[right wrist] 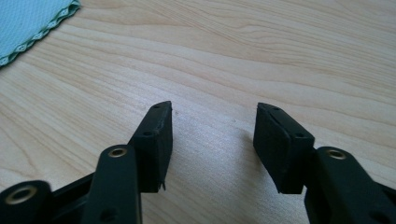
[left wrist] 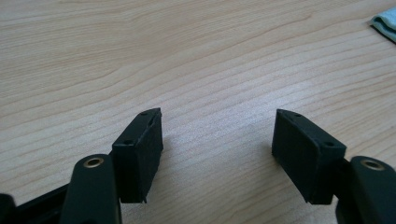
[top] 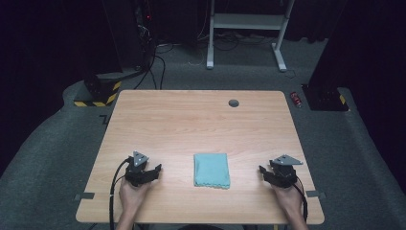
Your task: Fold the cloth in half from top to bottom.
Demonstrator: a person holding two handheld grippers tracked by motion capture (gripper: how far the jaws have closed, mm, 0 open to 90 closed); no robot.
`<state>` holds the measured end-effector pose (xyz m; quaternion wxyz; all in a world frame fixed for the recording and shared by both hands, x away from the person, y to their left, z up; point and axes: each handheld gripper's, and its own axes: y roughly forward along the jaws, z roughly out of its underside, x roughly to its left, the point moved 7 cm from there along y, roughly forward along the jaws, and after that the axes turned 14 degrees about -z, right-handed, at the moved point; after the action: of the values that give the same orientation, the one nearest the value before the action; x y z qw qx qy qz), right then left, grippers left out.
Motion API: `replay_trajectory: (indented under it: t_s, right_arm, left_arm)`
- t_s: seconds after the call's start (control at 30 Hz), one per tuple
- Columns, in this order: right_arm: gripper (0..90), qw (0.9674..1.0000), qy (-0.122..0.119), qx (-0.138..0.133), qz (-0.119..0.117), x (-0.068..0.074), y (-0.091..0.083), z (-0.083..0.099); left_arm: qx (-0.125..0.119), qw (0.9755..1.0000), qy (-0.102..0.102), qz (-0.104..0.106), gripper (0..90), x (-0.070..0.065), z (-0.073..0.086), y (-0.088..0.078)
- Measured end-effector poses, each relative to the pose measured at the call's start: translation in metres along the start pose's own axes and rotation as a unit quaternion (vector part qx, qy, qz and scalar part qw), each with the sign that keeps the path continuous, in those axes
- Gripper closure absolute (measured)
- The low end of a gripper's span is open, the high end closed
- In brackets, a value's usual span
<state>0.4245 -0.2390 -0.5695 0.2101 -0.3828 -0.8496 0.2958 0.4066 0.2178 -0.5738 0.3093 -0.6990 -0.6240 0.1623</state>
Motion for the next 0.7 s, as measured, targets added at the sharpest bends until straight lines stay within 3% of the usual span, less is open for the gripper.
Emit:
replay_trajectory:
  t_s: [0.13,0.7]
  right_arm:
    - [40.0,0.9998,0.017,-0.001,0.003,-0.0018,-0.0003,0.0008]
    - [38.9,0.9998,0.019,0.0,0.004,-0.002,-0.0003,0.001]
  left_arm:
    - [0.0,1.0,0.0,0.0,33.0,-0.0004,0.0,0.0]
    - [0.002,1.0,-0.001,0.003,29.9,-0.002,0.0001,0.0001]
